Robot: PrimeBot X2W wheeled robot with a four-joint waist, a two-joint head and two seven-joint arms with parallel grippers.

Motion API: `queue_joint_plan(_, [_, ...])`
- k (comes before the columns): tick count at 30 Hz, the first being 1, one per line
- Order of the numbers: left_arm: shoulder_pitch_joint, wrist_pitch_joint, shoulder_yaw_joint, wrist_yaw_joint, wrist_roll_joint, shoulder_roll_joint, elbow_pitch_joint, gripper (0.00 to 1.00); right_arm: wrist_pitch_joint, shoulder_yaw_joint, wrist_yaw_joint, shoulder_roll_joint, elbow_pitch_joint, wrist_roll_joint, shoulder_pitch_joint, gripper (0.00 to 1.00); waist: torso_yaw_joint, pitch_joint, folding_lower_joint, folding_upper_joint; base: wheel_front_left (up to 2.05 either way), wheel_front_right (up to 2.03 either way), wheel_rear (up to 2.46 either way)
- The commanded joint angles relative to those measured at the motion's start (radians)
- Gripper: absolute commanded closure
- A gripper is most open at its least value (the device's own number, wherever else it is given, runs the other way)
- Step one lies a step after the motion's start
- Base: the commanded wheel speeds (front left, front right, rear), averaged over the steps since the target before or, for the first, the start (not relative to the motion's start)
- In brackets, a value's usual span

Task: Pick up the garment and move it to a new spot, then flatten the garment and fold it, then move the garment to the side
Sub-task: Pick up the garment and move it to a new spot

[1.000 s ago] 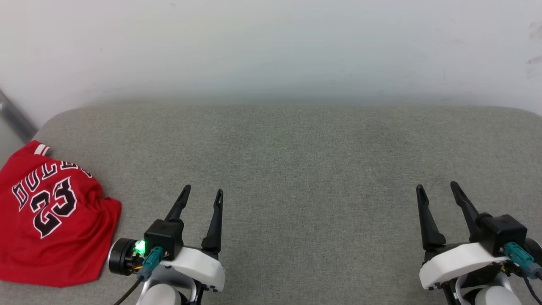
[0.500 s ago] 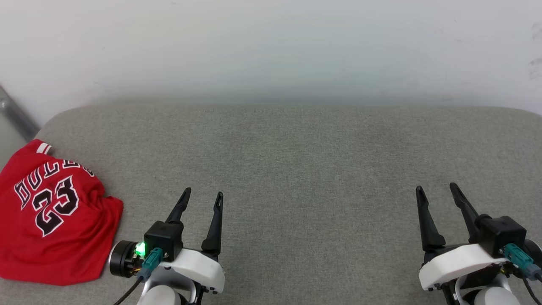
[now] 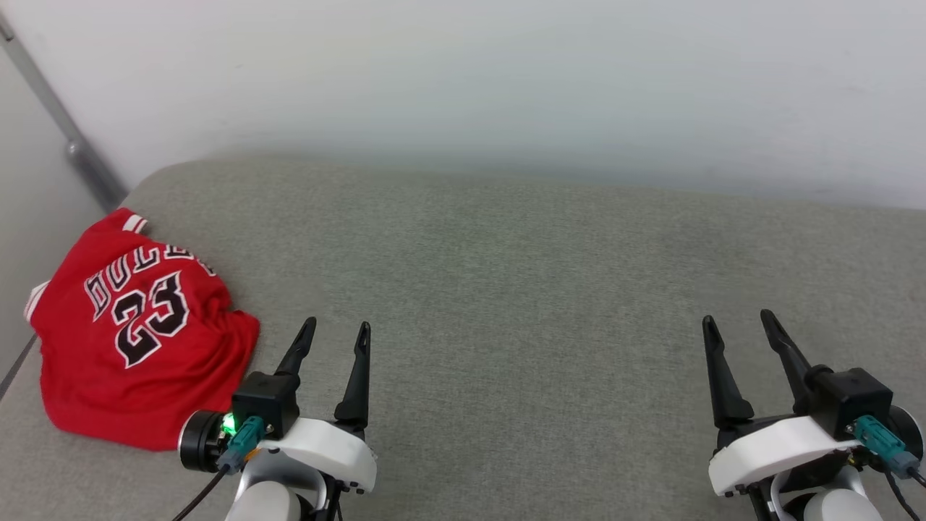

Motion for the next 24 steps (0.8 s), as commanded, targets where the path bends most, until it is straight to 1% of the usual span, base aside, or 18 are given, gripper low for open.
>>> queue_joint_plan(1, [-0.008, -0.003, 0.005, 0.001, -0.006, -0.001, 0.002, 0.0, 0.001, 0.002, 0.0, 0.002, -0.006, 0.003, 0.0, 0.0, 0.041, 0.004, -0.0001, 0.0, 0.0, 0.0, 0.0])
queue_joint_plan(10, [-0.024, -0.003, 0.047, 0.0, -0.018, -0.001, 0.002, 0.0, 0.0, 0.031, 0.0, 0.002, -0.01, 0.008, -0.014, 0.0, 0.198, 0.016, -0.0001, 0.0, 0.0, 0.0, 0.0])
queue_joint_plan(15, [-0.022, -0.003, 0.078, 0.001, -0.025, -0.001, -0.003, 0.0, 0.004, 0.045, 0.0, 0.002, -0.013, 0.003, -0.023, 0.0, 0.275, 0.022, -0.0001, 0.0, 0.0, 0.0, 0.0])
queue_joint_plan(20, [-0.011, -0.003, 0.109, 0.001, -0.029, -0.002, -0.006, 0.0, 0.007, 0.06, 0.0, 0.002, -0.018, 0.002, -0.033, 0.0, 0.333, 0.027, -0.0001, 0.0, 0.0, 0.0, 0.0])
queue_joint_plan(24, [-0.003, -0.003, 0.13, -0.001, -0.028, -0.001, -0.005, 0.0, 0.009, 0.071, 0.0, 0.002, -0.021, 0.004, -0.037, 0.0, 0.362, 0.031, -0.0001, 0.0, 0.0, 0.0, 0.0])
